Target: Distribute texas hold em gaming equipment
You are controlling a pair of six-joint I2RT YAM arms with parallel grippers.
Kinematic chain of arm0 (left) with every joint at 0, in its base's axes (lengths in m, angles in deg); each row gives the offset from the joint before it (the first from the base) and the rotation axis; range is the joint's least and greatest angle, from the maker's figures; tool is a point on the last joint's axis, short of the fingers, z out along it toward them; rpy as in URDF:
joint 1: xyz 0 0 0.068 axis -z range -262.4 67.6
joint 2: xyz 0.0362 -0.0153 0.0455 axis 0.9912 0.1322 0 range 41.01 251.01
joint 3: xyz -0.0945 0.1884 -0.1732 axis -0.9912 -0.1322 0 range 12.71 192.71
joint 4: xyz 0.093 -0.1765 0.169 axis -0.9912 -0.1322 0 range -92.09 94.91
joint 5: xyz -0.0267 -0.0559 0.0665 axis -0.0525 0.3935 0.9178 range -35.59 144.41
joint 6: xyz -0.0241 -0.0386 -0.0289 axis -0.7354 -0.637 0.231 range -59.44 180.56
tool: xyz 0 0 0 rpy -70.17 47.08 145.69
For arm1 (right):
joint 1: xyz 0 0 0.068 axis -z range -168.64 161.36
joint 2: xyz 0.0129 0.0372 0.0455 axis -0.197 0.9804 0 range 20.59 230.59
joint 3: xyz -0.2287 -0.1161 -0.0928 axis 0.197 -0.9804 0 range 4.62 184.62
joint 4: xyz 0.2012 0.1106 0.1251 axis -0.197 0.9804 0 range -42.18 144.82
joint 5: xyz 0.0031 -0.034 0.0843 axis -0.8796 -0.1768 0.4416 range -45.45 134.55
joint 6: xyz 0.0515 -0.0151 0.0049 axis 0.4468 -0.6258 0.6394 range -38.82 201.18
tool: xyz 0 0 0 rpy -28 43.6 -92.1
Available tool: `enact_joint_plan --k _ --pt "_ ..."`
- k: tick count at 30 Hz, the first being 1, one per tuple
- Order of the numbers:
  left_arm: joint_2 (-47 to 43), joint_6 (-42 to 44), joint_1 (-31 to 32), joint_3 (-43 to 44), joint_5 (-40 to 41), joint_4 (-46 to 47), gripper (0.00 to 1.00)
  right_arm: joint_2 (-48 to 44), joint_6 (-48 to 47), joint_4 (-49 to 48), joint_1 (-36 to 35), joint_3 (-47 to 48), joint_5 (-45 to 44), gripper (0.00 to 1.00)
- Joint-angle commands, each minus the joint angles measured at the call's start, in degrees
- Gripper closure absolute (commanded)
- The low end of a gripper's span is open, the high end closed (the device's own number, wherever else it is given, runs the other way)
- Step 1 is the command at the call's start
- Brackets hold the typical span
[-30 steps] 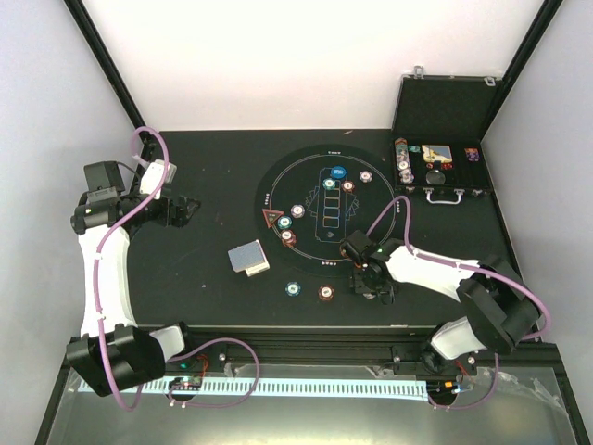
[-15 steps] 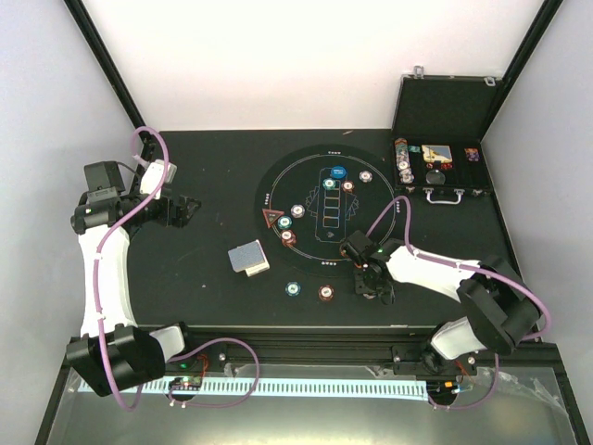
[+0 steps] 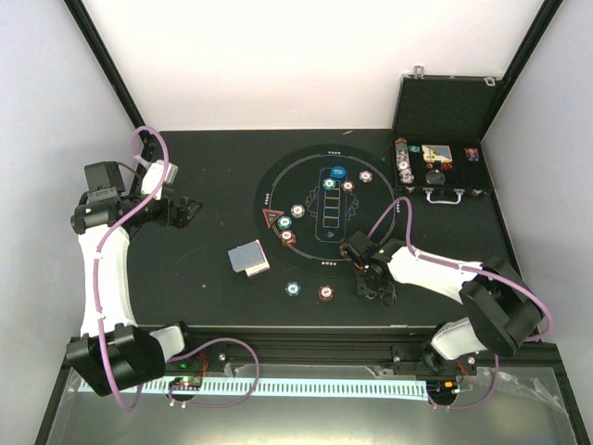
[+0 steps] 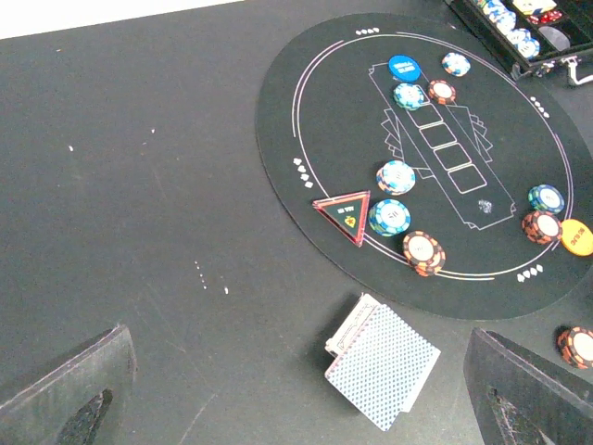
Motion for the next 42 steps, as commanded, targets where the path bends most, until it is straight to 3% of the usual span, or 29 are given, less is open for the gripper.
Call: enact_joint_plan --k 1,10,20,27,35,42 --pt "0.4 1.0 -0.2 1.8 -2.3 -1.1 0.01 -1.5 0.2 1.4 -0.4 -0.1 -1.0 0.43" --pt "0.5 1.4 -0.2 0.9 -2.3 -0.9 0.01 -1.8 0.1 2.2 -0.3 0.6 -1.2 0.43" --pt "0.4 1.6 -0.2 0.5 -2.4 -0.7 0.01 -2.0 -0.3 2.8 -0.4 1.2 -0.9 0.64" --pt "0.4 1.6 -0.2 0.6 -2.6 -0.7 0.01 -3.2 -0.8 5.2 -0.4 3.5 -0.8 0.66" --pt "0.3 2.1 -0.2 0.6 -2.6 -1.0 0.01 -3.7 -2.7 11.3 0.6 12.5 -4.3 0.70" --pt "0.9 3.3 -0.2 0.5 -2.2 -2.2 0.01 1.7 -8.4 9.5 9.2 21.7 -5.2 0.70"
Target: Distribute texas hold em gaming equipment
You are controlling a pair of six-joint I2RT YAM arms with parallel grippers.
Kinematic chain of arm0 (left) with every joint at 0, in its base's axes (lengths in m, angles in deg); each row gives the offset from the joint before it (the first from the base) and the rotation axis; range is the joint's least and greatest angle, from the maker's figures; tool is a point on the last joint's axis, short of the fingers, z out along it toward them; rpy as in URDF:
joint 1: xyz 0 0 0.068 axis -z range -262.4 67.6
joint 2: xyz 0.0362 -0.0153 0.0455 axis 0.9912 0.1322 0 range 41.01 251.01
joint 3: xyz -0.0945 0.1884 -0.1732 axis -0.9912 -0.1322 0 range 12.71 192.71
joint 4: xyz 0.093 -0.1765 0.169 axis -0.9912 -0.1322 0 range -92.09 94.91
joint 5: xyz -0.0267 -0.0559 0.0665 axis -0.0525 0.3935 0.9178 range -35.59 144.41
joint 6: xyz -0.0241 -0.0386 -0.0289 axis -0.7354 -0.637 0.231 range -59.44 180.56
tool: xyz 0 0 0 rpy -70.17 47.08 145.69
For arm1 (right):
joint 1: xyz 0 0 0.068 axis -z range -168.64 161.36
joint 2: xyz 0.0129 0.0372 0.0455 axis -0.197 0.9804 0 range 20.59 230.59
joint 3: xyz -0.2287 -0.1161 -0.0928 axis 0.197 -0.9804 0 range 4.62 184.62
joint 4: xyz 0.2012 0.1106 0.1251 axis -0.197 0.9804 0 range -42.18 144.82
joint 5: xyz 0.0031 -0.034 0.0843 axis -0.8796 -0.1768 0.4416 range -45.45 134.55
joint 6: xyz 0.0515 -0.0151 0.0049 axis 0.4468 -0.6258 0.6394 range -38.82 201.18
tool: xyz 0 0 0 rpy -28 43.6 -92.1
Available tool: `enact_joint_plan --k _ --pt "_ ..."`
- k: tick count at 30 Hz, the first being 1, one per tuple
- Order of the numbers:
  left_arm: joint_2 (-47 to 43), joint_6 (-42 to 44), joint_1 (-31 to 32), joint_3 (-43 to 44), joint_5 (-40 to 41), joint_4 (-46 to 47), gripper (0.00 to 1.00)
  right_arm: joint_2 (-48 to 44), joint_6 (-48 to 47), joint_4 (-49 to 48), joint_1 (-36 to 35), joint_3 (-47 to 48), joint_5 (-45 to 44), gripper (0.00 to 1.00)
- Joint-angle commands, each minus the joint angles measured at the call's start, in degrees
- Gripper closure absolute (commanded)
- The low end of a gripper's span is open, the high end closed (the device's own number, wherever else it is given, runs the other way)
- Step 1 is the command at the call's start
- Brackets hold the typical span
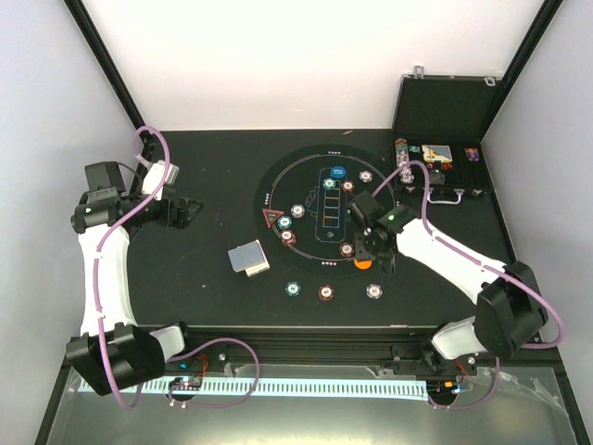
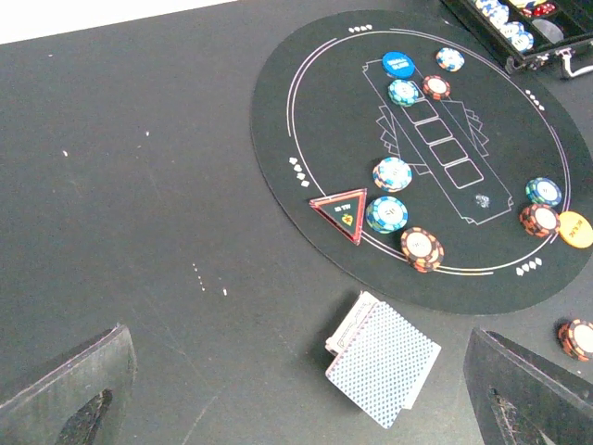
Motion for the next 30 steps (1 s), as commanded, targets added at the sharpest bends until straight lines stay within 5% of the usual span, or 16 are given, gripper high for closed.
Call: enact_joint_plan --k 1,18,22,25,30 --pt "0.8 1.9 -0.2 0.6 -1.4 -2.2 0.01 4.8 -4.8 -1.9 6.4 4.8 -2.0 0.70" --pt "2.0 13.5 -0.2 -0.6 -1.5 -9.5 0.01 24.0 -9.4 -11.8 16.5 10.6 -2.1 0.67" --pt "3.7 21.5 0.5 -0.5 -1.5 -13.8 0.01 25.6 -9.6 -13.4 17.5 9.9 -0.7 0.57" --pt "4.9 25.0 2.5 -0.3 0.7 -15.7 0.01 25.5 -9.6 -14.2 17.8 9.6 0.4 0.38" --pt "5.1 29.2 7.2 -2.0 7.2 -14.5 0.01 21.1 -8.5 -14.8 17.7 8.8 1.7 0.21"
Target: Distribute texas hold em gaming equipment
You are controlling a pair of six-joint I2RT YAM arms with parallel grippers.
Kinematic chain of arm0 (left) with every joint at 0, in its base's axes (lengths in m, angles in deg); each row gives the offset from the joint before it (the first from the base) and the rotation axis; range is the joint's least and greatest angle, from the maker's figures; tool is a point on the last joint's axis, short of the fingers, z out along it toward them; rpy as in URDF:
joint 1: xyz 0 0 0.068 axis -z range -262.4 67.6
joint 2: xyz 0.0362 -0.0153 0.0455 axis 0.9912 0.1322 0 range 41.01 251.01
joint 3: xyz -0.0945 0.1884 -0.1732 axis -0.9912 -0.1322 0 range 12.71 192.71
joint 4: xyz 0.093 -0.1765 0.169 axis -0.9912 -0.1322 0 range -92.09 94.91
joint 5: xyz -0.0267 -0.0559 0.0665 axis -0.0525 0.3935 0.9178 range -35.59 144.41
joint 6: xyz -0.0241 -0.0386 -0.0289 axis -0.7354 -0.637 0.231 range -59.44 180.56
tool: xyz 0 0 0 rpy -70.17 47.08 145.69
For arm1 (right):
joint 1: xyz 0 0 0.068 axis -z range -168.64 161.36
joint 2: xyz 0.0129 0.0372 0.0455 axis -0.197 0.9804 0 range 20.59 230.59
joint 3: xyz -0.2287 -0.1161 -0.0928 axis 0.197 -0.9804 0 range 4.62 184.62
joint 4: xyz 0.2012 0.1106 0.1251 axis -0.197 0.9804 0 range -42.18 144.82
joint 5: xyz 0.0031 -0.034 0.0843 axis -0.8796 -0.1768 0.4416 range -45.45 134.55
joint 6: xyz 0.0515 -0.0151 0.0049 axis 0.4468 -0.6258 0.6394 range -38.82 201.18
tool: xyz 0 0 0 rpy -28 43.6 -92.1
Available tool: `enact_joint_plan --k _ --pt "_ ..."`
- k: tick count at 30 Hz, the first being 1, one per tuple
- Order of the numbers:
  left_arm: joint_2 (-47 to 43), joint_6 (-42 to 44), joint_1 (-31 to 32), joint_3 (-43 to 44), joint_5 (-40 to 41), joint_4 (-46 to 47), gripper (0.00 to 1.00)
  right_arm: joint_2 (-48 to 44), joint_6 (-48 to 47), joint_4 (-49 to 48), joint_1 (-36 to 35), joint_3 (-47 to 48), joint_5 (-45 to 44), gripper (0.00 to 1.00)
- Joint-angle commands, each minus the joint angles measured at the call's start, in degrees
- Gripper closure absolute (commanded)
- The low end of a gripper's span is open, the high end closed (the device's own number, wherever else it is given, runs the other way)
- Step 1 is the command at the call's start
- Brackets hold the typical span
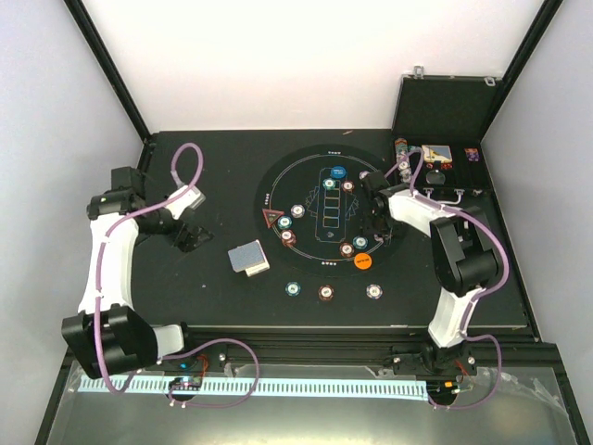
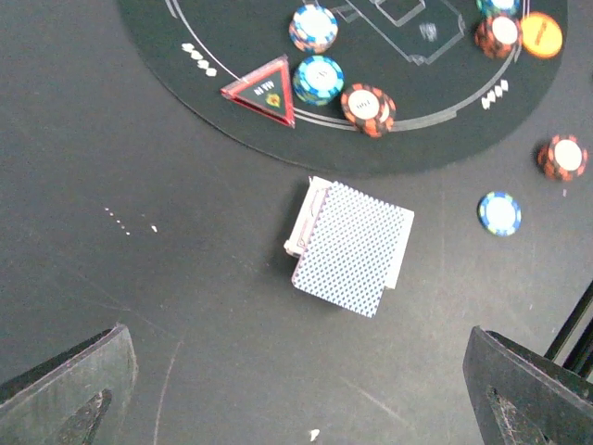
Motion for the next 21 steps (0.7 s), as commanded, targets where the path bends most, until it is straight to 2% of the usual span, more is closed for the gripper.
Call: enact_joint_plan --k 1,7,12,21 --pt "0.2 7.9 3.9 -1.3 5.2 -1.8 0.01 -5.5 1.3 -2.1 0.1 -0.7 1.6 0.19" --pt "0.7 9.5 10.5 -3.8 12.5 1.8 0.01 -15.1 5.0 -5.3 -4.8 -4.8 2.9 0.09" --pt "0.7 11.9 15.0 -5.8 14.1 4.1 0.01 -21.9 8.7 -16.3 -13.1 -13.9 4.4 0.00" --pt "0.4 8.9 17.6 -14.6 11.4 13.8 0.01 -25.4 11.0 -30.1 -24.6 -24.8 6.5 0.00"
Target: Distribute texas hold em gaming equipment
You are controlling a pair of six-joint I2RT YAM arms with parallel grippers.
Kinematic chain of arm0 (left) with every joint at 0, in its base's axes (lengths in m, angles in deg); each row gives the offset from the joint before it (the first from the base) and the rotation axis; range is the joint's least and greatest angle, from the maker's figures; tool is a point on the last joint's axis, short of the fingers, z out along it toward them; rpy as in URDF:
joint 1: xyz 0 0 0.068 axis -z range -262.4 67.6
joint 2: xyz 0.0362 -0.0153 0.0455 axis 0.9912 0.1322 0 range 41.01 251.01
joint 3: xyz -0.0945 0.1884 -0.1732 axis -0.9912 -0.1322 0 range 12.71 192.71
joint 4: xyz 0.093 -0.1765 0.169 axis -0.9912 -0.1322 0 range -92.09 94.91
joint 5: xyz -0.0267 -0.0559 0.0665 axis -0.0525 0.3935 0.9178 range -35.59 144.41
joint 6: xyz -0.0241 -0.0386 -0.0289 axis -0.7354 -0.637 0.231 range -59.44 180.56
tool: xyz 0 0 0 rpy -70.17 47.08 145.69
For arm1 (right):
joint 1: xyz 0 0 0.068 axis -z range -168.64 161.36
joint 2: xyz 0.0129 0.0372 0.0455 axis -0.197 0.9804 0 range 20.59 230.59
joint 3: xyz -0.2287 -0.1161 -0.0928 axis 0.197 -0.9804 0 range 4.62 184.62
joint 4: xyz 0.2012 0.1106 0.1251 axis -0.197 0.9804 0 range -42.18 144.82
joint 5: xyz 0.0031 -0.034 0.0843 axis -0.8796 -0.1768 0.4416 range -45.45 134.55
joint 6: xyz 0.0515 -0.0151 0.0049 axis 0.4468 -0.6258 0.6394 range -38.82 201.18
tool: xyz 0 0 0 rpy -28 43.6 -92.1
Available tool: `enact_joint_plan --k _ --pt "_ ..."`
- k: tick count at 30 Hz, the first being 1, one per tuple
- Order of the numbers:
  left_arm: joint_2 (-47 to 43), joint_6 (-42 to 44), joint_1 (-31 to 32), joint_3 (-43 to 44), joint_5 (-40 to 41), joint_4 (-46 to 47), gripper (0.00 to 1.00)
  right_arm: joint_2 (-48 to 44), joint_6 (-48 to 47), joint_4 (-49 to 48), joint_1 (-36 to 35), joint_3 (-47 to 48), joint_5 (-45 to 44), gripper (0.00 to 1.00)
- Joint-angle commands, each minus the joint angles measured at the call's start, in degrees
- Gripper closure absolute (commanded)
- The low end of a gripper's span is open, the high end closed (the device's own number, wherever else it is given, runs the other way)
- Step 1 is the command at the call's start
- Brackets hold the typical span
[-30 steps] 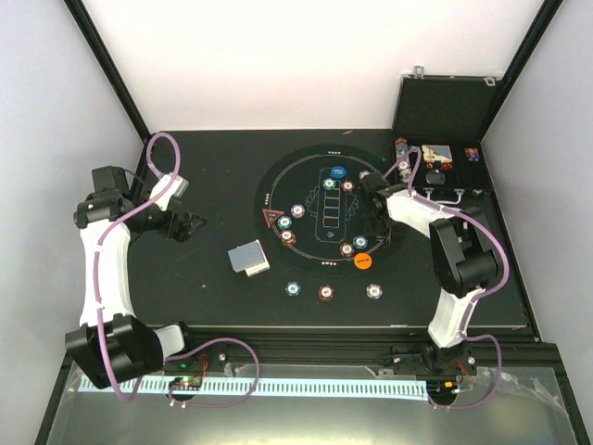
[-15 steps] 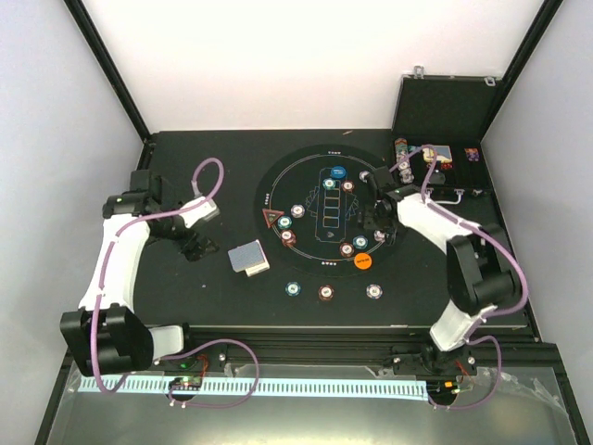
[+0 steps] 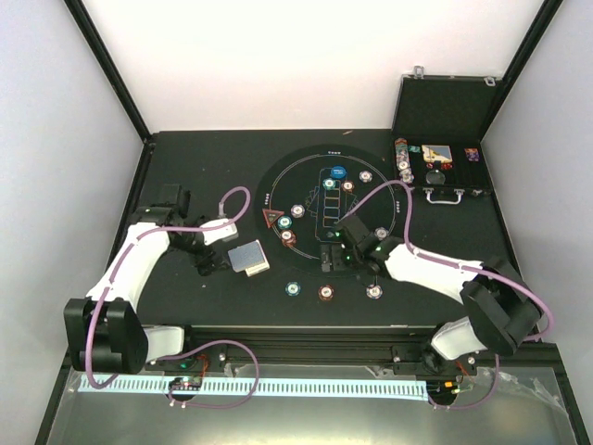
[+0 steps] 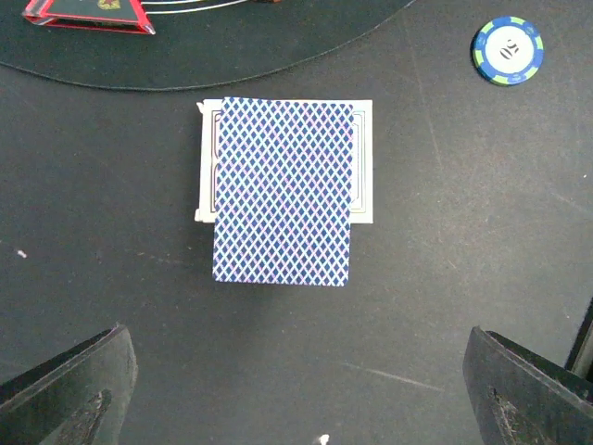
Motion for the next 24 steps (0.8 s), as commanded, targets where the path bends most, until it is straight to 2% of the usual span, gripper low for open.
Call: enact_joint_plan --k 1,10,14,24 --pt "-0.2 -0.1 1.6 -2.4 -1.8 5.8 0.01 -2.4 1.7 -10.2 -3.5 -3.4 1.4 0.00" --pt "1.2 -2.1 6.8 -8.6 3.0 16.1 0.01 -3.6 0.6 -14.3 -3.5 -5.9 3.8 0.00" --pt "4.7 -3.2 7.5 -7.2 5.7 15.4 0.01 -3.7 0.3 -15.2 -3.5 -6.4 4.4 0.00" --pt "7.6 -1.0 8.6 -6.9 6.6 15.3 0.01 -2.7 0.1 -15.4 -3.4 -6.1 5.0 0.00"
